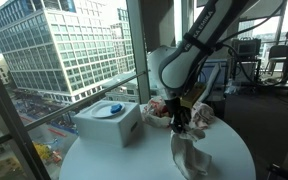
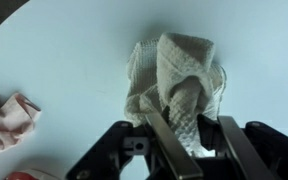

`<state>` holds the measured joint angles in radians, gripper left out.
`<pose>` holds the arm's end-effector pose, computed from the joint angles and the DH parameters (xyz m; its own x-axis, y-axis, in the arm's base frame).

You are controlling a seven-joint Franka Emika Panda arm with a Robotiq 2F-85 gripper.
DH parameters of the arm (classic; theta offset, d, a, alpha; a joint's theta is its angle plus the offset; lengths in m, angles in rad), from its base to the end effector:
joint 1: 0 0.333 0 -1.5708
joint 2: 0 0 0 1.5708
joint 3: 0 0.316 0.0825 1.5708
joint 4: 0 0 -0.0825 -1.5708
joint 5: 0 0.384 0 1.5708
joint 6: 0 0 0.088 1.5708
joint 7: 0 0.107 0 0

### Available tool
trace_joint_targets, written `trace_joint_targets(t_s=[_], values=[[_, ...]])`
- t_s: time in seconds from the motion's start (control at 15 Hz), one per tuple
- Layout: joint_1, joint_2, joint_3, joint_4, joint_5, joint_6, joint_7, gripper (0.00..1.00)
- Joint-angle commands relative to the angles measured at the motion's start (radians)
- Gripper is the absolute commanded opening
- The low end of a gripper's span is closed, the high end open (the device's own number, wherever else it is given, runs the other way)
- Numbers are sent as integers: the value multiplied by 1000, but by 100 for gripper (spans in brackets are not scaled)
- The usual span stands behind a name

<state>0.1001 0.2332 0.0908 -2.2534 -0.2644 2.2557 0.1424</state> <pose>0.5065 0.0913 0.2437 0.9528 0.2135 -0.2157 0.2522 -0.9524 0.1715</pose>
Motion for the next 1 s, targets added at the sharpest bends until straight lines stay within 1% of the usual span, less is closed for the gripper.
trace_joint_targets(t_s=[0.0, 0.13, 0.4, 0.67, 0.93], values=[[18, 65, -27, 32, -11, 16, 46, 5], [21, 79, -32, 15, -7, 17, 42, 6], [14, 131, -27, 0, 24, 72, 20, 5], [27, 224, -51, 33, 12, 163, 66, 5], [40, 318, -82, 69, 15, 199, 80, 5]])
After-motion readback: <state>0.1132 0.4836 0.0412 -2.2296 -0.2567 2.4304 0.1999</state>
